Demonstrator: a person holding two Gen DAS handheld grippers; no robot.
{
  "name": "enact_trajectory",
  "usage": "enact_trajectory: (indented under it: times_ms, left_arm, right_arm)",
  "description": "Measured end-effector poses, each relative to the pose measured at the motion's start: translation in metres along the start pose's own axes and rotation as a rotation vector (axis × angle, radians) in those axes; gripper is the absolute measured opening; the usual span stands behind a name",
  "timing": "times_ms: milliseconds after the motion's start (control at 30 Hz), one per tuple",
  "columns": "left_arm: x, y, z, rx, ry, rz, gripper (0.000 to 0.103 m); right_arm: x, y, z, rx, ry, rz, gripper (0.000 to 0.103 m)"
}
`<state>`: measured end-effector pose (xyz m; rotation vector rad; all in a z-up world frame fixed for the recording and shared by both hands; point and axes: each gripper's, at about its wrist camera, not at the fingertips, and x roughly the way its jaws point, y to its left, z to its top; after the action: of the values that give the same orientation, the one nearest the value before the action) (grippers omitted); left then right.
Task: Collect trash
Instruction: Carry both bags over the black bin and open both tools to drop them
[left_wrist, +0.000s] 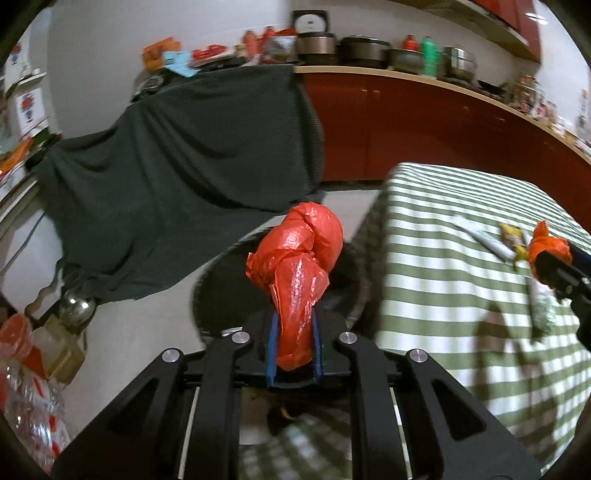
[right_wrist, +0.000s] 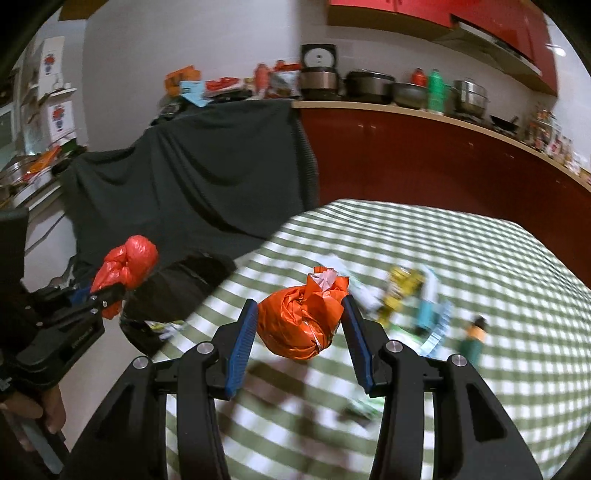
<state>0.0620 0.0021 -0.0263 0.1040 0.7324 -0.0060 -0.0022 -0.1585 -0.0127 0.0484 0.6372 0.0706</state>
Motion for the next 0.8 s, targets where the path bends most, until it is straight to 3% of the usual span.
enact_trajectory:
  times_ms: [333, 800]
  left_arm:
    - [0.035, 0.048, 0.003, -0.055, 0.038, 0.09, 0.014]
    - [0.075, 0.07, 0.008, -0.075, 0.061, 0.1, 0.014]
  right_arm:
    - [0.047, 0.055, 0.027, -0.075, 0.018, 0.097, 0.047]
    - [0.11, 0.109, 0.034, -0.153, 0.116, 0.166, 0.047]
